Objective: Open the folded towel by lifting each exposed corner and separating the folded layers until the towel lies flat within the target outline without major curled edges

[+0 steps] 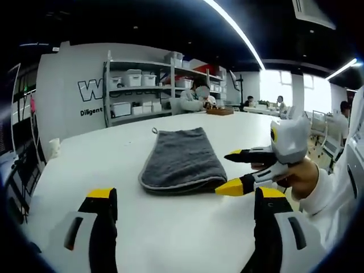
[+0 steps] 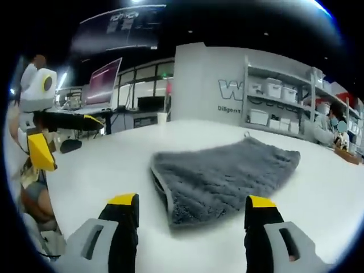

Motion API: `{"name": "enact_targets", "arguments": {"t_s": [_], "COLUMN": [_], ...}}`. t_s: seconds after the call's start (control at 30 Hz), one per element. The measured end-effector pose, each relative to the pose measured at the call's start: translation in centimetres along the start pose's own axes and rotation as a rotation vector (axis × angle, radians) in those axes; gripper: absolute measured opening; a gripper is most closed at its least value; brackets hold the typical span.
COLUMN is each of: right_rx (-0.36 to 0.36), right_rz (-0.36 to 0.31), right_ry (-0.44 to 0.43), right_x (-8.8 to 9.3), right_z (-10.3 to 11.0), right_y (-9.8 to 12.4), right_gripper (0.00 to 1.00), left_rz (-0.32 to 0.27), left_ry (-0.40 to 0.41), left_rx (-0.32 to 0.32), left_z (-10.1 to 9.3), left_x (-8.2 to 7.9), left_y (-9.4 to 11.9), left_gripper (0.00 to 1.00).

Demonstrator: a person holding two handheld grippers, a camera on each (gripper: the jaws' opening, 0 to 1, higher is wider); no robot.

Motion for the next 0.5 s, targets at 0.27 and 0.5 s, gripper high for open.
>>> {"name": "enact_targets", "arguments": {"t_s": [0.27, 0.5], "right_rx": [-0.010, -0.006], "right_rz": [0.018, 0.010], "right_ry": [0.027, 0.048], "right_x": [0.8, 1.1], "right_z": [0.3, -0.4], "right_y": [-0.3, -0.3], "right_gripper": [0.44, 0.37], "left_rz": [0.001, 0.002], "left_ry": [0.007, 0.013], "left_rx": [0.013, 0.009], "left_z": [-0.2, 0.0], "left_x": [0.0, 0.1], "left_y": [-0.1, -0.1], "left_gripper": [1.00, 1.00]}}
Point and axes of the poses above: the point that each gripper's makers call its tool centre point, and the gripper's own axes: y roughly backward along the fingers, z roughly to its left, x roughly out of its underside, the point moved 3 cm from there along y, roughly backward along the fingers, and after that the axes turned 4 degrees about y, right-handed, at the moved point
